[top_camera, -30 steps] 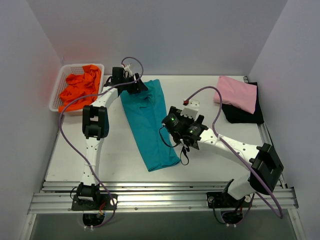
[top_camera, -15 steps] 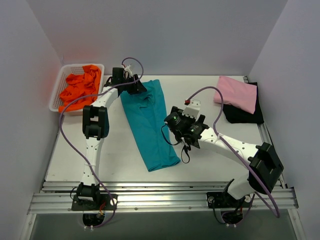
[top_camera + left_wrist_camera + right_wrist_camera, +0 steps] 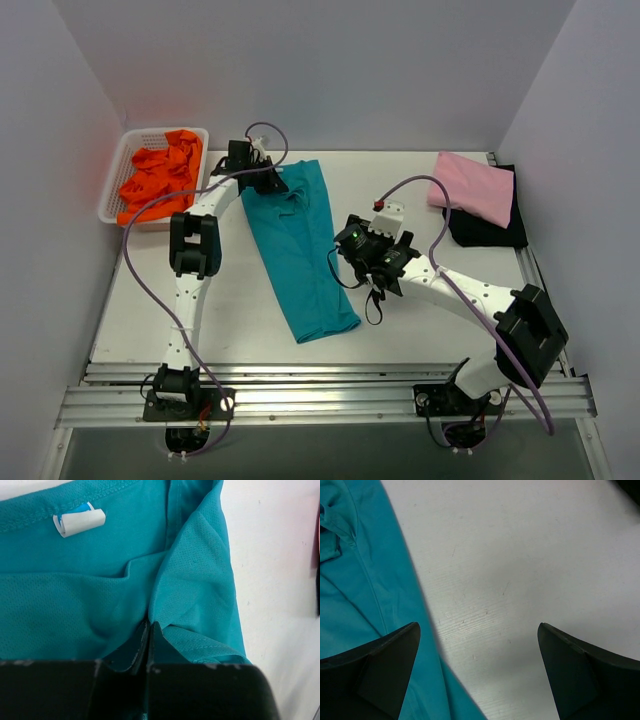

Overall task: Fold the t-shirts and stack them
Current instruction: Rotate the tshirt 90 degrees

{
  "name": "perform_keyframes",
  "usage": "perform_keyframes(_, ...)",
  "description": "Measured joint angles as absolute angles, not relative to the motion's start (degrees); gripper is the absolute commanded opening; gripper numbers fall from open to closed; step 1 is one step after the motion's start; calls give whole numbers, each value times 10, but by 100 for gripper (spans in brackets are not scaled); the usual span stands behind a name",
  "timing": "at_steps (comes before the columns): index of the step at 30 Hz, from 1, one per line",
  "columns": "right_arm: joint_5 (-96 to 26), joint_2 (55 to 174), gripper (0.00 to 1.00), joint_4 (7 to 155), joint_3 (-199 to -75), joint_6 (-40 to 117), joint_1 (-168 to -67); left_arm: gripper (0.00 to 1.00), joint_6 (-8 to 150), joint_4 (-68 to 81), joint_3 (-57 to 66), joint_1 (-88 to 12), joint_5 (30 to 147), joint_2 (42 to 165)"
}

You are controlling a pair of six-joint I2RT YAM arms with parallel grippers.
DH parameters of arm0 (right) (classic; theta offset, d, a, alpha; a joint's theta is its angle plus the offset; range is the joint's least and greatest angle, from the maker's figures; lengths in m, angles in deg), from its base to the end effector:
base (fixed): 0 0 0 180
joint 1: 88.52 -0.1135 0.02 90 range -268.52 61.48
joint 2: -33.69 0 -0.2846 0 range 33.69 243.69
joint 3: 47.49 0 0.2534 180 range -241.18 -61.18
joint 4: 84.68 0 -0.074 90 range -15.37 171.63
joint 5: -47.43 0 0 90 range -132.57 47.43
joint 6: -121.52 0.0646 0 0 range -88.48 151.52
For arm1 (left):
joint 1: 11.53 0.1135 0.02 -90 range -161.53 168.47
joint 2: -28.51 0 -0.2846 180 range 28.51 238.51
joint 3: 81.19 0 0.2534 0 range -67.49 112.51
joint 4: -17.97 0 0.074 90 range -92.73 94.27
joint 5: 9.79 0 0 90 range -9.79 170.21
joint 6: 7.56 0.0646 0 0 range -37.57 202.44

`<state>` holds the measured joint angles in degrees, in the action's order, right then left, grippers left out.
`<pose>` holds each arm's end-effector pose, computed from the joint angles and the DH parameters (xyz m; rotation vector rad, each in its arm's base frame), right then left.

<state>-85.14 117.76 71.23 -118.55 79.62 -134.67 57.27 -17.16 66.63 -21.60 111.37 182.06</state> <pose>0.2632 0.2109 0.2662 0.4215 1.9928 0.1990 0.6093 -0.1421 0.1304 -0.0116 2.3351 -0.9362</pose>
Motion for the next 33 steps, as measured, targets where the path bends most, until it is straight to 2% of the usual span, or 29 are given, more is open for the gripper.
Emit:
perform_keyframes(8, -844, 1178, 99, 716, -1185, 794, -1346, 2, 576, -228, 724, -215, 1092, 1812)
perform_keyframes(21, -835, 1177, 99, 724, -1178, 794, -1346, 3, 577, -249, 701, -195, 1070, 1755)
perform_keyframes(23, -833, 1177, 99, 724, -1178, 794, -1346, 46, 580, -250, 687, -188, 1068, 1752)
perform_keyframes(25, -830, 1178, 100, 725, -1178, 794, -1346, 94, 583, -254, 677, -180, 1064, 1752)
perform_keyframes(29, -826, 1181, 100, 725, -1178, 794, -1346, 94, 576, -266, 651, -166, 1044, 1751)
perform_keyframes(33, -825, 1197, 100, 729, -1178, 791, -1346, 94, 565, -245, 555, -157, 1003, 1709)
